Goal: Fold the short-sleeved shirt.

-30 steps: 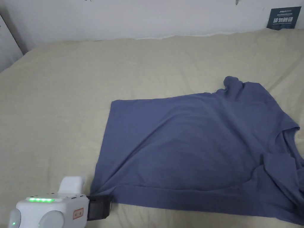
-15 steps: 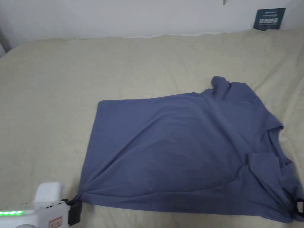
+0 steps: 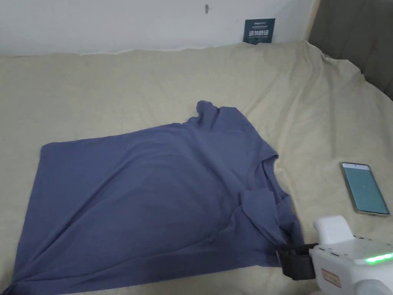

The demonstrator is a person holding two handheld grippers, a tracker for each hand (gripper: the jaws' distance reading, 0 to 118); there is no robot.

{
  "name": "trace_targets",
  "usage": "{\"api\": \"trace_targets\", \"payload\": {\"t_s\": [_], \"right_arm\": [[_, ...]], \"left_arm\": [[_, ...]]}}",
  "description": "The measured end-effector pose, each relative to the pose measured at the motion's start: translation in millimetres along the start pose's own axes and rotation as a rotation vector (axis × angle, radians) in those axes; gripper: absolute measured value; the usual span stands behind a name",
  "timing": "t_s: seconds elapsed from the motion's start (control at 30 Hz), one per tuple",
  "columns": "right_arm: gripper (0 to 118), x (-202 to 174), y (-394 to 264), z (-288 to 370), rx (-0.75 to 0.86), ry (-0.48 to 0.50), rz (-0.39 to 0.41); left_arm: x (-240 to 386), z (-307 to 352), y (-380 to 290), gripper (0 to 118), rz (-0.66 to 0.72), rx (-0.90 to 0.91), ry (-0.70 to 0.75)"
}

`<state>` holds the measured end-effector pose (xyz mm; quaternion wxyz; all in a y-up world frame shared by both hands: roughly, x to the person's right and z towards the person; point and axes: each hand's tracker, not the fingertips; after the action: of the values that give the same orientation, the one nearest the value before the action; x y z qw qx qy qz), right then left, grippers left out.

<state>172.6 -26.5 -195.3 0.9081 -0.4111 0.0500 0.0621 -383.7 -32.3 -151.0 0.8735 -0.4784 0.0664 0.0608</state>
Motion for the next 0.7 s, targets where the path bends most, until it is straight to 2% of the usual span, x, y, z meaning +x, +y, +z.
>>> {"api": "trace_targets", "payload": {"t_s": [0.1, 0.13, 0.17, 0.2, 0.23, 0.27, 0.33, 0.47, 0.57, 0.7], "right_arm": [[111, 3, 2, -15, 0.013, 0.011, 0.031], [108, 5, 4, -21, -0.004, 0.025, 0.04], [99, 3, 6, -26, -0.064, 0.029, 0.049], [75, 0, 7, -28, -0.078, 0.004, 0.071], [31, -4, 6, -28, -0.053, -0.018, 0.089], [12, -7, 4, -27, -0.017, 0.011, 0.08], [9, -14, 6, -22, -0.001, 0.064, 0.016], [7, -18, 11, -17, 0.003, 0.038, 0.047], [7, -14, 15, -8, 0.016, 0.051, 0.02], [7, 6, 34, 9, 0.055, 0.111, -0.093]], "left_arm": [[0, 0, -2, 9, 0.002, -0.002, 0.0], [3, 2, -2, 9, 0.006, -0.004, -0.001], [3, 2, -2, 9, 0.009, -0.008, -0.001], [3, 2, -3, 9, 0.009, -0.009, 0.0], [4, 2, -3, 9, 0.007, -0.013, 0.0], [2, 1, -3, 9, 0.005, -0.017, -0.001], [3, 2, -4, 9, 0.007, -0.018, -0.001], [3, 2, 0, 9, 0.006, -0.025, 0.002], [4, 9, 5, 9, -0.001, -0.019, 0.002], [2, 13, 15, 9, 0.01, 0.008, -0.006]]}}
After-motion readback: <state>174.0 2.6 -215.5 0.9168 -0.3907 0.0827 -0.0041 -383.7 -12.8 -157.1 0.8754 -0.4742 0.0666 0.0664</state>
